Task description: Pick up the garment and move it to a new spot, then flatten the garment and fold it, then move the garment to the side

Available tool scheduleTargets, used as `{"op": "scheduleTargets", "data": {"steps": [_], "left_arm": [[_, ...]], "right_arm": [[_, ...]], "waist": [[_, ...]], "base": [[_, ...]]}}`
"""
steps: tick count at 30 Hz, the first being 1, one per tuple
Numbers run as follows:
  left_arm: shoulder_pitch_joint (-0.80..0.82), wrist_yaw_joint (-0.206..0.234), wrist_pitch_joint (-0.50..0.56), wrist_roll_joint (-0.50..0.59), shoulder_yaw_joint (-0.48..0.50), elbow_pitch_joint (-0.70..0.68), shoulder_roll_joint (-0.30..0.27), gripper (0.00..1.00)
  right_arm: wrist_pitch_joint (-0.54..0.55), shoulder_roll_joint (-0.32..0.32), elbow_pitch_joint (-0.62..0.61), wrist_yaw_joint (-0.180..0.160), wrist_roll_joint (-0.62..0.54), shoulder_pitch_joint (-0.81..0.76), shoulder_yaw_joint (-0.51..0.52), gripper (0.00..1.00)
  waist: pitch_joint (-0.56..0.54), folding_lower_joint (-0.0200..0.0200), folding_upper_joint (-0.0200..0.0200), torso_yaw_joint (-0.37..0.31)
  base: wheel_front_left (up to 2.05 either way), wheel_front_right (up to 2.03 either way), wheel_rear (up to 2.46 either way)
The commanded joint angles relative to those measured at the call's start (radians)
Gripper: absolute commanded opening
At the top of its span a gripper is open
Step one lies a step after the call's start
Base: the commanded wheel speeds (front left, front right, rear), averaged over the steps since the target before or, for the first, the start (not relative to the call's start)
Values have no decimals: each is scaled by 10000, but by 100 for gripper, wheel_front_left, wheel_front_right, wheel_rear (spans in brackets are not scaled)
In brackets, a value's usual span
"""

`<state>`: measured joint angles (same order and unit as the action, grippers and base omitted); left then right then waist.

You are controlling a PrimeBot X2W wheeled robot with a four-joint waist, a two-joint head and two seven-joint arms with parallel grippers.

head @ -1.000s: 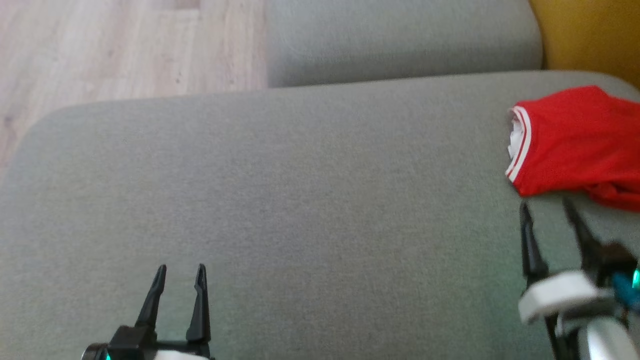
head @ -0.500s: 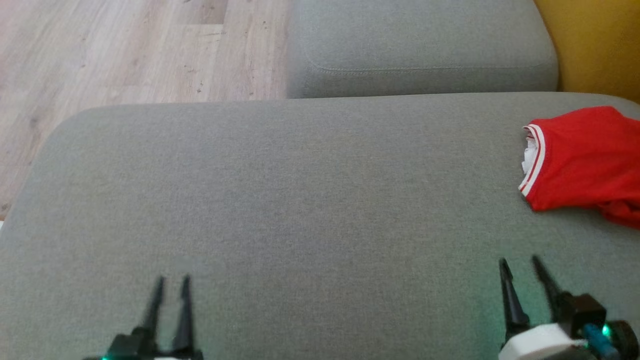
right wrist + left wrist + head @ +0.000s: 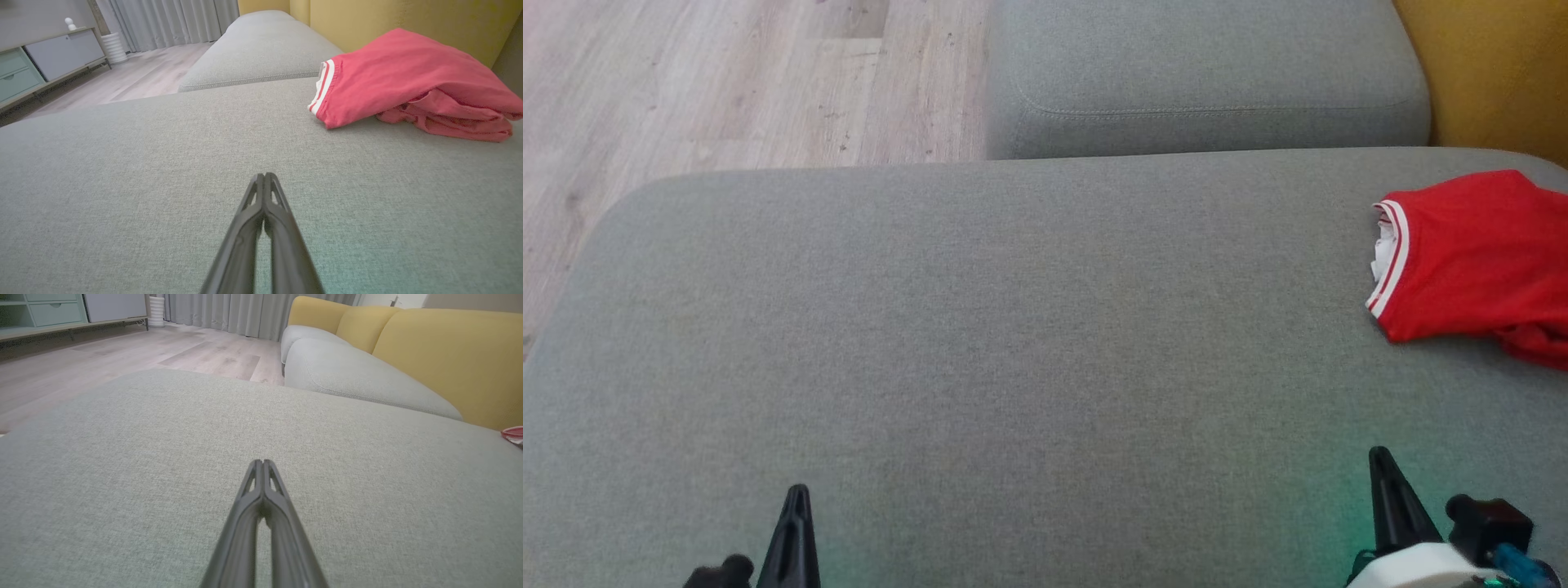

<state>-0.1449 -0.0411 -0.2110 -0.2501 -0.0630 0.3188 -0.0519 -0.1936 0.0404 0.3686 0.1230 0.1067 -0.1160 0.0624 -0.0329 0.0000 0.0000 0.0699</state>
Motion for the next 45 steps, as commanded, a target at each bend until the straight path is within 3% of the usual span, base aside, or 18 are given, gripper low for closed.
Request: {"op": "scheduleTargets", "data": {"steps": [1, 45], "left_arm": [[473, -40, 34, -268, 166, -329, -14, 0], [1270, -376, 1284, -5495, 785, -499, -2, 0]], "right_arm": [[41, 14, -360, 8, 309, 398, 34, 0], [1212, 47, -725, 35, 6084, 1103, 206, 0]], "waist": [[4, 0, 0, -7], [144, 0, 0, -279]], "base": [[0, 0, 0], [0, 0, 0]]}}
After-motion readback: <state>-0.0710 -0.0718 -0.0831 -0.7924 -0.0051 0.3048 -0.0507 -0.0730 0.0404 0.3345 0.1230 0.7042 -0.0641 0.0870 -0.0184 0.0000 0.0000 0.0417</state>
